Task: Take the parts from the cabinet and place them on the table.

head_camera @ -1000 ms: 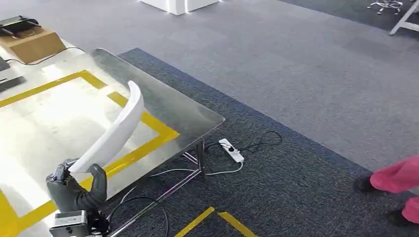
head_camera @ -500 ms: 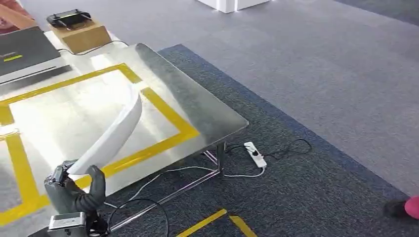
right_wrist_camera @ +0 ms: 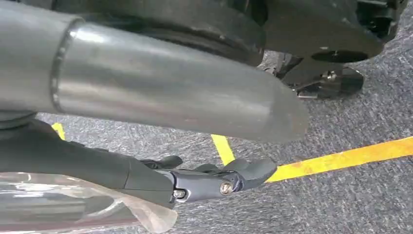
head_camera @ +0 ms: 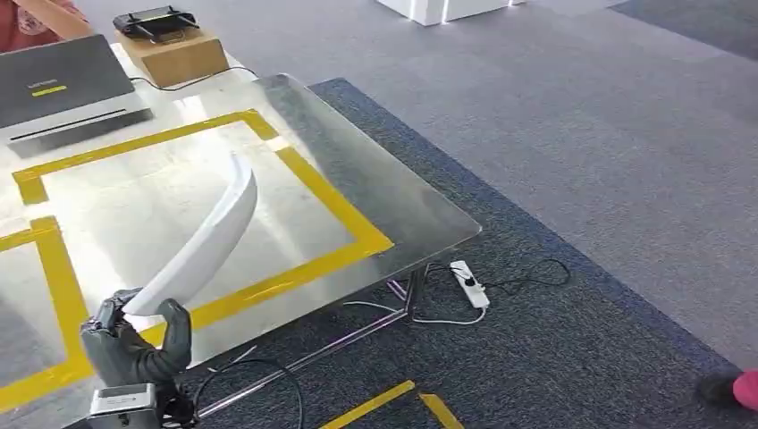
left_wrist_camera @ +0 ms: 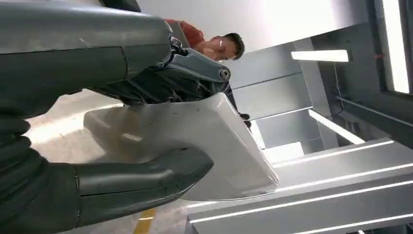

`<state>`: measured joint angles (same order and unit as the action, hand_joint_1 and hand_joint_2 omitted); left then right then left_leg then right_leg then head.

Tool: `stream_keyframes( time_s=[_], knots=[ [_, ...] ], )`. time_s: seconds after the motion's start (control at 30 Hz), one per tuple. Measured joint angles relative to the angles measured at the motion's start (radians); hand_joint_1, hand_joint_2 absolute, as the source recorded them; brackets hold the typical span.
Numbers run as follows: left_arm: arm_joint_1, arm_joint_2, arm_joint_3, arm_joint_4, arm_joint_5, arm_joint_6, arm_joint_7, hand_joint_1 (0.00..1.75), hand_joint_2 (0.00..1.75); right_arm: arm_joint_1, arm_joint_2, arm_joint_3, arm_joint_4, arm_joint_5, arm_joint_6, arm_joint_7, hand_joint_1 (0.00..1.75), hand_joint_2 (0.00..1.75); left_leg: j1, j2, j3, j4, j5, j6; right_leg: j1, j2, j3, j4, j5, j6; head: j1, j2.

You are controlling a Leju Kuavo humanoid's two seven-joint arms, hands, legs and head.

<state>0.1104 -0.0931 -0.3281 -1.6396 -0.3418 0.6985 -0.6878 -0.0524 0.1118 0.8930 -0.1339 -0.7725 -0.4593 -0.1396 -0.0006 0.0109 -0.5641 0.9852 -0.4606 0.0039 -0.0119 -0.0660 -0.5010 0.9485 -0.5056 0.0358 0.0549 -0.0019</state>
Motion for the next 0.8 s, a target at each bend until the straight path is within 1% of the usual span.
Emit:
stream_keyframes(
  time_s=[0.03,0.07,0.2,0.4,0.8],
  knots=[
    [0.0,0.0,0.0,0.0,0.0,0.0,0.0,1.75,1.75,0.0,0.0,0.0,0.0,0.0,0.0,-0.002,0.0,0.0,0.0,0.0,0.001,-0.002,0.001,0.002,0.0,0.0,0.002,-0.004,0.002,0.004,0.001,0.0],
    [0.0,0.0,0.0,0.0,0.0,0.0,0.0,1.75,1.75,0.0,0.0,0.0,0.0,0.0,0.0,-0.002,0.0,0.0,0.0,0.0,0.003,-0.005,0.003,0.004,0.0,0.0,0.004,-0.008,0.004,0.005,0.0,0.0],
    [0.0,0.0,0.0,0.0,0.001,0.0,0.0,1.75,1.75,0.0,0.0,0.0,0.0,0.0,0.0,-0.003,0.0,0.0,0.0,0.0,0.011,-0.014,0.004,0.006,0.0,0.0,0.012,-0.018,0.008,0.008,0.0,0.0],
    [0.0,0.0,0.0,0.0,0.001,0.0,0.0,1.75,1.75,0.0,0.0,0.0,0.0,0.0,0.0,-0.003,0.0,0.0,0.0,0.001,0.025,-0.03,0.009,0.01,0.0,0.001,0.026,-0.033,0.011,0.009,0.0,0.0],
    [0.0,0.001,0.001,0.0,0.006,0.0,0.0,1.75,1.75,0.0,0.0,0.0,0.0,0.0,0.0,-0.004,0.0,0.0,0.0,0.002,0.056,-0.067,0.018,0.008,0.0,0.002,0.055,-0.068,0.021,0.007,0.0,0.0]
  ],
)
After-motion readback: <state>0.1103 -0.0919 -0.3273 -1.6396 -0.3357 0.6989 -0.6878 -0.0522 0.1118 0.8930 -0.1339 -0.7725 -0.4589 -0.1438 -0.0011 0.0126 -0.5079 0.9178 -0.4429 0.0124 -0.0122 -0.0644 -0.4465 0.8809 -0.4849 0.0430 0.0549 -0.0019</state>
